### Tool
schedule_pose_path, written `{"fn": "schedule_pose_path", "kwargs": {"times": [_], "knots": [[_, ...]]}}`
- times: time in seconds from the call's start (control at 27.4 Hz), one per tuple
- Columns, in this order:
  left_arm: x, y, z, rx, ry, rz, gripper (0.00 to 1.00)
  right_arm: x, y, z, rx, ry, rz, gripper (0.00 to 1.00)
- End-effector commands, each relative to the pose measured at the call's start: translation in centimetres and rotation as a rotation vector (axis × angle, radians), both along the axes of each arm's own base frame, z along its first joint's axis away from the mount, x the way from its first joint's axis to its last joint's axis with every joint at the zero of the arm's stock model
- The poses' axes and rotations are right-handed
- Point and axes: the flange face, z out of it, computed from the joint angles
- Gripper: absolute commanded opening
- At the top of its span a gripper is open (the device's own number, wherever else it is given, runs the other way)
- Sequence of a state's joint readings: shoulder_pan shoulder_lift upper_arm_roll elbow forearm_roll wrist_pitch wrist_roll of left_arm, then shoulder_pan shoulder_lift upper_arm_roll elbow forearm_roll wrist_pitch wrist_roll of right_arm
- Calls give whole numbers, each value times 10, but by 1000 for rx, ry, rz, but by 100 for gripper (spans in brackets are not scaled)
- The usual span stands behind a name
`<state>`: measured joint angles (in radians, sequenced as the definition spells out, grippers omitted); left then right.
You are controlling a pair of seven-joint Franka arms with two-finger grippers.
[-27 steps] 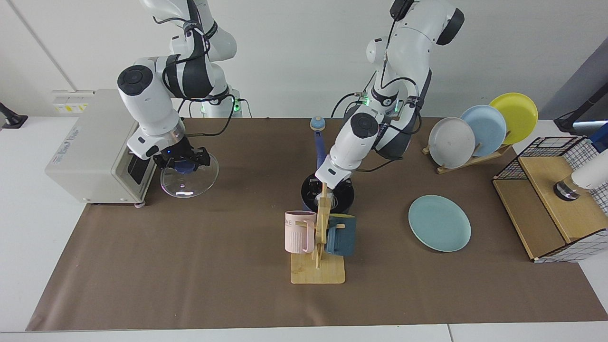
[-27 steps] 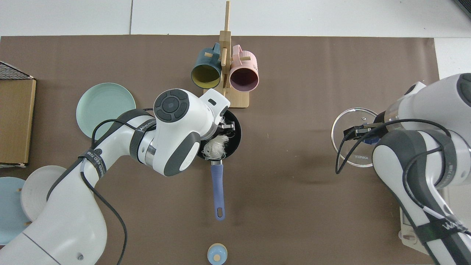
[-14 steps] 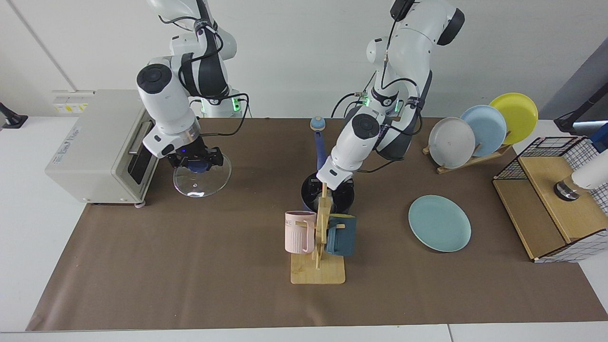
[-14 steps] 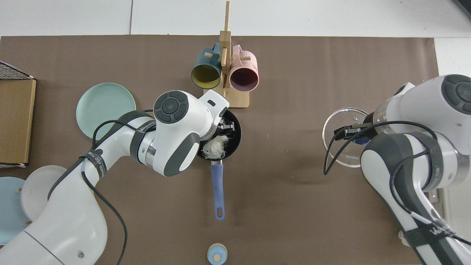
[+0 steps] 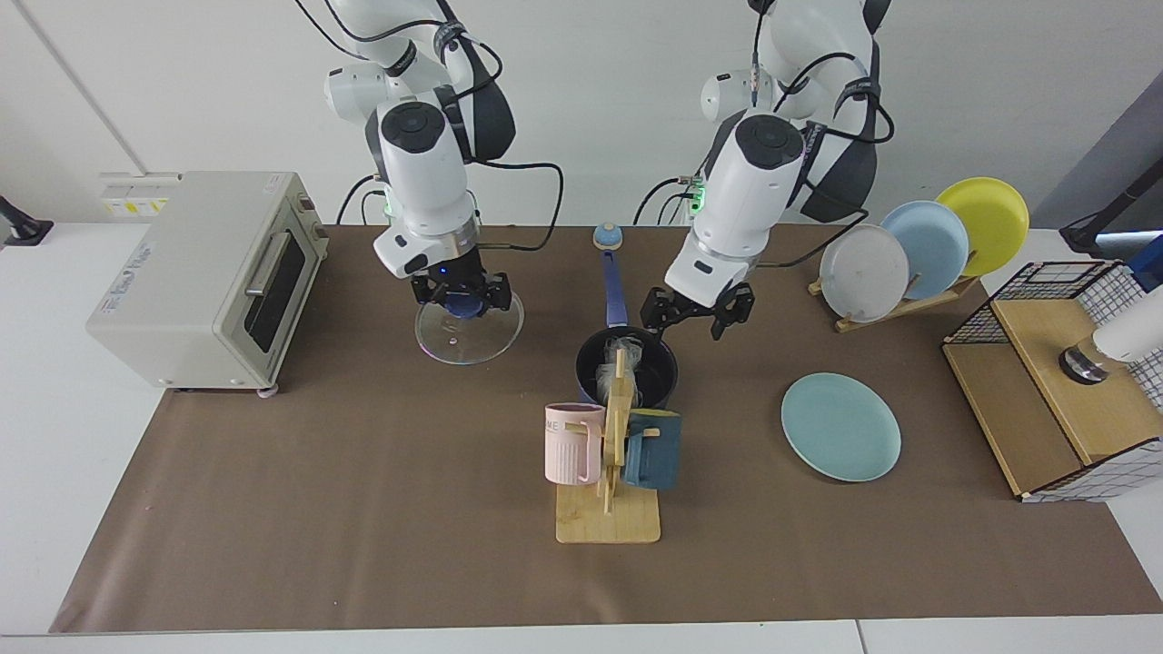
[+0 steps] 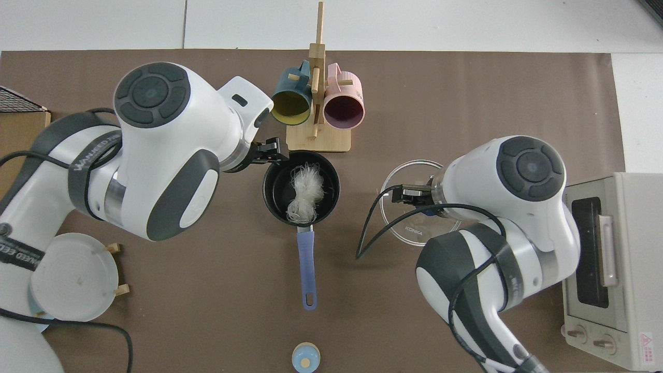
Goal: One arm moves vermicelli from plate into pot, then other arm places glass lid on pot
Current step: 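Release the vermicelli into the pot while the right gripper lifts the lid, then carry the glass lid over the saucepan with the right gripper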
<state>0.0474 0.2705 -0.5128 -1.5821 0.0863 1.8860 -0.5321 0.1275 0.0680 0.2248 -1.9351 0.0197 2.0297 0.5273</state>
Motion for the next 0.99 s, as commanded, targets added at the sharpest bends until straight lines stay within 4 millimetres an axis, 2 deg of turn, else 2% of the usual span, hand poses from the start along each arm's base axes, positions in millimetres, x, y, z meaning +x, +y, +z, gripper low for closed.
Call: {"fn": "schedule_pose_path", "kwargs": {"times": [0.0,0.18,0.29,0.37,0.44,0.58,0.73,0.95], "knots": [[-8,43,31,70,9,-44,100,4,45,-5,8,-16,-85,1],[-17,96,63,79,20,-87,100,7,97,-23,-48,-33,-156,1],[-19,126,74,52,41,-70,100,3,127,-33,-48,-26,-176,1],[-20,147,78,47,46,-54,100,7,140,-33,-34,-29,-189,1],[-21,160,84,50,40,-68,100,8,154,-36,-33,-27,-210,1],[-22,187,86,52,53,-70,100,15,185,-31,-54,-29,-224,1],[-22,206,90,54,44,-67,100,25,213,-27,-68,-30,-249,1],[-23,222,90,57,34,-74,100,30,227,-38,-63,-43,-277,1]]}}
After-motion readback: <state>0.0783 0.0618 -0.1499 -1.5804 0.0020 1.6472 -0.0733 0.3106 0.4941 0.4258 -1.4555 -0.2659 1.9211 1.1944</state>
